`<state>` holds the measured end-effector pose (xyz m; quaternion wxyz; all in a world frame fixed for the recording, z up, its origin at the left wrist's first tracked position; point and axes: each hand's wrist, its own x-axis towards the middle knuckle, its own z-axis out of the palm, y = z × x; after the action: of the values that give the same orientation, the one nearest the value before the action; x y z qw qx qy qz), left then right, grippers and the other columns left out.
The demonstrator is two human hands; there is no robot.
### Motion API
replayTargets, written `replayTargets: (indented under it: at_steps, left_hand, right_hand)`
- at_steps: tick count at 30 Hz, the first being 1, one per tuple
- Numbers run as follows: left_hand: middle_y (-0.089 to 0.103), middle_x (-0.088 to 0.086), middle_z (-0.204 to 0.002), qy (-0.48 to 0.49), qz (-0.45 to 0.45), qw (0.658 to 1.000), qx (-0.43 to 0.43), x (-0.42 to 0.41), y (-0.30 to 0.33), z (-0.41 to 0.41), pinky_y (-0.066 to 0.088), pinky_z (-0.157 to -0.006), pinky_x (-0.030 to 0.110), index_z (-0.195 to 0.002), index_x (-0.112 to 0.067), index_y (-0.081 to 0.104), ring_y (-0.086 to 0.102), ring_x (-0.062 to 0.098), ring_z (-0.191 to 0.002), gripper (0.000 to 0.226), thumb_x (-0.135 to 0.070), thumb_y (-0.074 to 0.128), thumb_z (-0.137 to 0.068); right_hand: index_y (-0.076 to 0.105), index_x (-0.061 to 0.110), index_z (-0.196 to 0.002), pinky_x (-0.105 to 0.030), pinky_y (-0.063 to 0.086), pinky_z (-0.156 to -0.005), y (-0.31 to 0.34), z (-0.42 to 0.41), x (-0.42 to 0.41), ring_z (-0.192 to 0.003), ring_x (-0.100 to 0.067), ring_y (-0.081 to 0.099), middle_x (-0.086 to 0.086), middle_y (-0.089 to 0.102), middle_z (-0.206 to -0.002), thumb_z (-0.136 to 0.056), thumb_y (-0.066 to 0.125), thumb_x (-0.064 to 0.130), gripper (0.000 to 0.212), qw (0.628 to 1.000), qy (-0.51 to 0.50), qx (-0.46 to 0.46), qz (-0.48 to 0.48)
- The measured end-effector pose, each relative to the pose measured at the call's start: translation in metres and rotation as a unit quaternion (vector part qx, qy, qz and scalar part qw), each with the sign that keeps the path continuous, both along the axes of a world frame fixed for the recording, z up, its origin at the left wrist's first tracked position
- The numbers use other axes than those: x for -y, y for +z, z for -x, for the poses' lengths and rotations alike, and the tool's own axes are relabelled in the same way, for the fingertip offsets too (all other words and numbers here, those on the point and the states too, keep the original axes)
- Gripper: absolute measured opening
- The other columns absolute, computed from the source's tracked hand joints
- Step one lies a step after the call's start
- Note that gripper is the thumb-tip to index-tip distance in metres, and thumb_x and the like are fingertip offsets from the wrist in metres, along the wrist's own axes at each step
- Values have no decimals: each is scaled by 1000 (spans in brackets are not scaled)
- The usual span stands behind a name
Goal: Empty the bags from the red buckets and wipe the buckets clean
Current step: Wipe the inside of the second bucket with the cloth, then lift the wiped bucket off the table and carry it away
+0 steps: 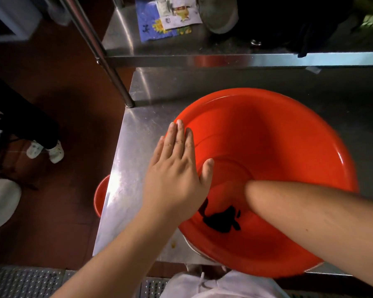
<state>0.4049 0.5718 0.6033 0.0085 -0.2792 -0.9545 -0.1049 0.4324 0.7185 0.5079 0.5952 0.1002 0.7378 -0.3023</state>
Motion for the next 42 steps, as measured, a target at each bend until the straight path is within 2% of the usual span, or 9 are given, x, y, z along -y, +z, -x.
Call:
replayTargets:
  at_steps: [3, 6, 13, 17, 20, 27, 31, 37, 42]
  left_hand:
    - [-2, 9, -174, -8, 20, 1000, 15, 0, 5, 1, -3, -131, 38, -166, -9, 14, -13, 18, -160, 83, -63, 10, -103]
    - [-6, 9, -174, -10, 23, 999, 23, 0, 6, 0, -9, -130, 35, -166, -9, 10, -17, 18, -160, 85, -63, 7, -101]
    - [-2, 12, -174, -16, -3, 999, 29, 3, 1, 3, -3, -131, 38, -166, -7, 13, -11, 21, -161, 82, -60, 18, -104]
    - [-4, 11, -175, -23, -2, 999, 34, 3, -2, 5, -4, -131, 38, -166, -7, 11, -11, 21, -161, 82, -59, 20, -104]
    - [-3, 12, -175, -24, -3, 999, 27, 4, -1, 5, -2, -131, 39, -166, -7, 12, -9, 22, -161, 82, -60, 23, -104]
    - [-3, 8, -175, -22, -27, 999, 31, 5, -1, 7, -1, -131, 38, -167, -12, 2, -10, 19, -161, 82, -62, 19, -104]
    - [-1, 7, -175, -13, -23, 999, 21, 3, -2, 7, 1, -131, 39, -167, -13, 4, -8, 18, -161, 84, -65, 20, -103]
    - [1, 7, -175, -7, -9, 1000, 10, 2, -4, 8, 4, -132, 40, -167, -14, 7, -6, 18, -161, 85, -67, 24, -102]
    - [4, 6, -175, -4, -5, 1000, 9, 2, -3, 8, 5, -132, 41, -167, -16, 12, -3, 19, -162, 84, -67, 29, -103]
  right_hand:
    - [57, -13, -124, -56, 47, -103, 30, 8, 10, -98, -38, 61, -35, 60, -123, -104, 48, 20, 40, 999, 17, -39, 6]
    - [63, 0, -104, -45, 51, -99, 55, 11, 13, -90, -33, 60, -25, 65, -104, -105, 43, 25, 32, 992, 59, -108, -39]
    - [65, 12, -85, -27, 41, -57, 113, -17, -5, -68, -22, 58, -4, 65, -80, -91, 56, 25, 16, 956, -65, -266, -107]
    - [63, 11, -93, -31, 40, -60, 154, -37, -34, -77, -23, 61, -11, 70, -94, -85, 59, 27, 18, 911, -147, -362, -130]
    - [59, 17, -89, -33, 47, -65, 181, -56, -62, -79, -21, 62, -2, 68, -87, -81, 58, 29, 13, 874, -193, -415, -161]
    - [58, 28, -102, -31, 39, -65, 213, -92, -146, -84, -23, 57, 0, 63, -96, -80, 60, 35, 23, 762, -263, -526, -273]
    - [56, 26, -117, -34, 40, -74, 204, -103, -203, -102, -38, 61, -16, 65, -119, -83, 57, 36, 35, 706, -290, -544, -350]
    - [52, 23, -114, -37, 44, -74, 144, -123, -247, -96, -39, 61, -17, 65, -112, -86, 52, 36, 31, 668, -396, -499, -385]
    - [53, 20, -114, -36, 47, -78, 79, -142, -251, -101, -42, 64, -21, 65, -116, -84, 54, 31, 32, 707, -431, -412, -380]
